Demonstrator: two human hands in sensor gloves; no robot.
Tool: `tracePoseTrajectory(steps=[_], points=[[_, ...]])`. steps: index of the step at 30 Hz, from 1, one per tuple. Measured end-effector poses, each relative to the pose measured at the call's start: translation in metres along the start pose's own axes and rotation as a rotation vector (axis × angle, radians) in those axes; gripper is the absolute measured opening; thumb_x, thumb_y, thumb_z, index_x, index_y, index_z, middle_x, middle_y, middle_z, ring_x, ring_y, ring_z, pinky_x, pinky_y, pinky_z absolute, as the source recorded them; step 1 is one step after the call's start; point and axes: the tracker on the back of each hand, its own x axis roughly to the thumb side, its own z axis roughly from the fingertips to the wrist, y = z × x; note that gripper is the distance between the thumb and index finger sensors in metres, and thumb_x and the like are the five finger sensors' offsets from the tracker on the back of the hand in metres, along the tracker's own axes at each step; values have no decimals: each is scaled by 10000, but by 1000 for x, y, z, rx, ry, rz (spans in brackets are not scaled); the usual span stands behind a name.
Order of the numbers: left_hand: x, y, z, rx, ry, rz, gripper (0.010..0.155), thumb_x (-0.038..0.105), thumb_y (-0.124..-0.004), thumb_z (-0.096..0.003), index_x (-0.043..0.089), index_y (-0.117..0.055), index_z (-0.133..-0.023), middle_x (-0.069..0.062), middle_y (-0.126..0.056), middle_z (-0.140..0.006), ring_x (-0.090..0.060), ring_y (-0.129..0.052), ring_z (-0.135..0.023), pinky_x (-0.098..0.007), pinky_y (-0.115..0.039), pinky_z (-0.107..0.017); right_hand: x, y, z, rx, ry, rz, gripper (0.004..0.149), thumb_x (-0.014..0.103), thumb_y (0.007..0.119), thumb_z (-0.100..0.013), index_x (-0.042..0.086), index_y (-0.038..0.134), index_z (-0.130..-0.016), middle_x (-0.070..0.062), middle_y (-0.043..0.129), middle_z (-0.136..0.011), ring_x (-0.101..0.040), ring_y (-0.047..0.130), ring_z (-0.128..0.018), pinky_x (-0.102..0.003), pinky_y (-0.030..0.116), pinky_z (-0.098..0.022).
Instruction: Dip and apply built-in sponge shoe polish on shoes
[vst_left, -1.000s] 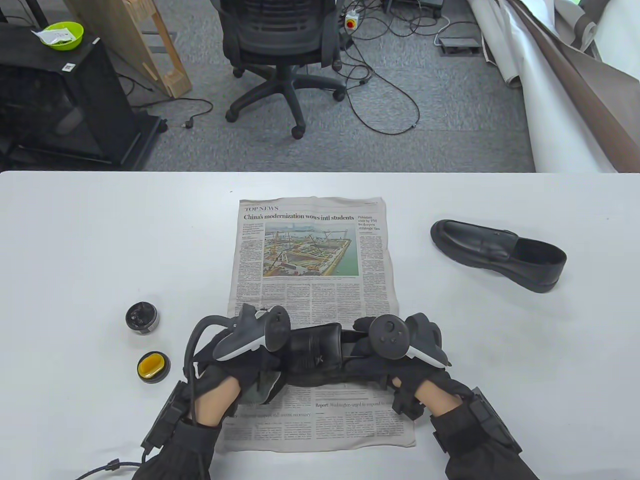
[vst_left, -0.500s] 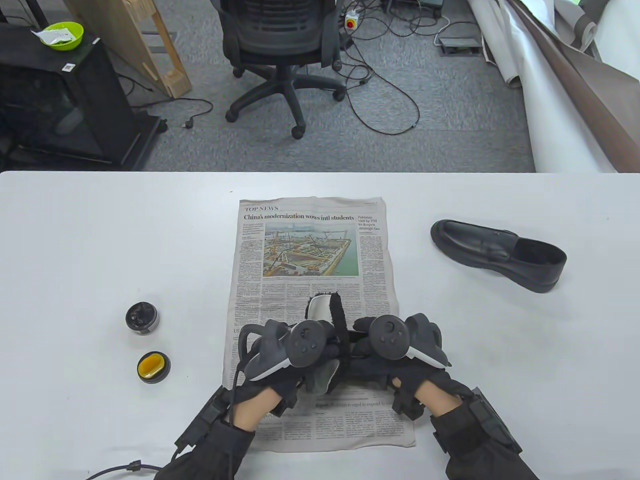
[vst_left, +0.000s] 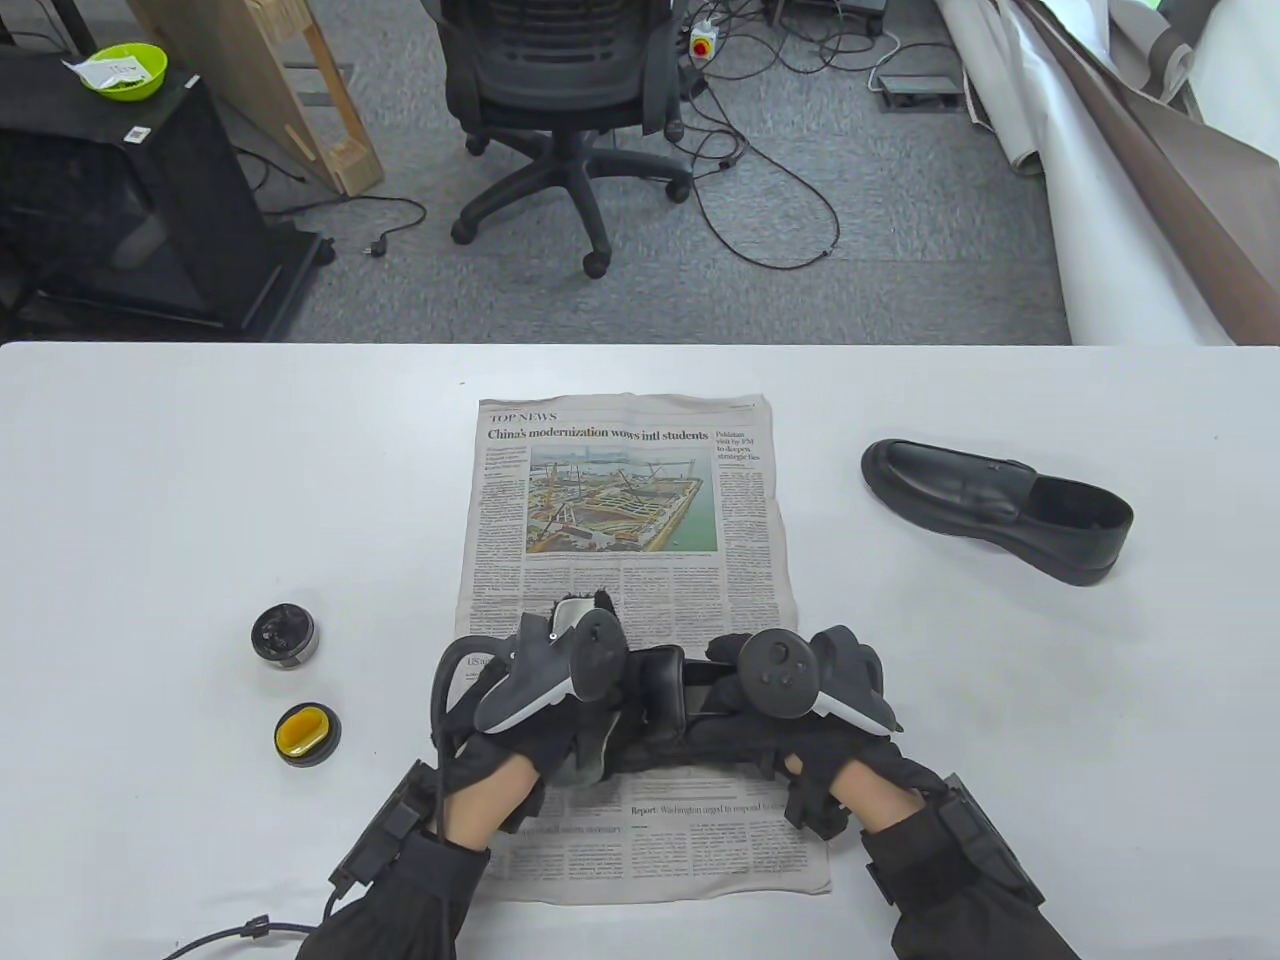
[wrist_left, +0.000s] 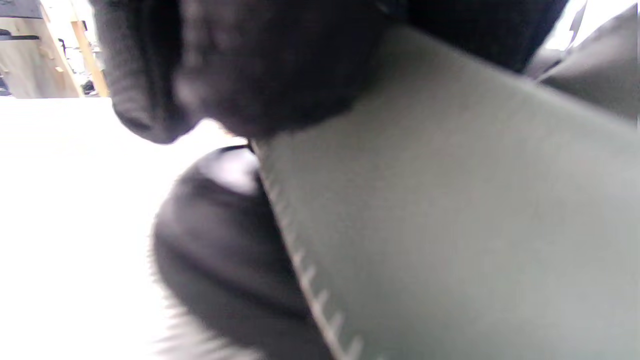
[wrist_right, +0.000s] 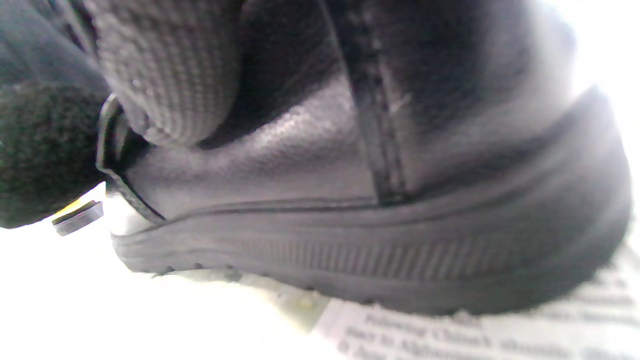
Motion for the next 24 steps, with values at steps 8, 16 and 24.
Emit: tracePoseTrajectory(steps=[8, 16, 24], points=[[-41, 3, -2, -53, 122, -9, 533, 496, -908, -393, 265, -807, -862, 83, -1023, -493, -42, -1005, -144, -381, -923, -436, 0, 0, 0, -1, 2, -1, 440, 589, 869, -292, 312, 985, -614, 24, 652, -994, -327, 753, -860, -567, 690, -671], [-1, 26, 8, 206, -74, 259, 550, 485, -913, -391, 257, -806, -881, 77, -1027, -476, -43, -1000, -129, -382, -924, -429, 0, 0, 0, 0, 3, 3, 438, 589, 869, -295, 312, 984, -615, 25, 652, -993, -325, 753, -859, -567, 689, -671], [57, 17, -10, 179, -103, 83, 576, 504, -878, -395, 279, -772, -915, 88, -1025, -481, -28, -999, -130, -374, -930, -430, 0, 0, 0, -3, 7, 7, 440, 588, 869, -293, 311, 984, -615, 25, 652, -995, -325, 753, -860, -567, 689, -672]])
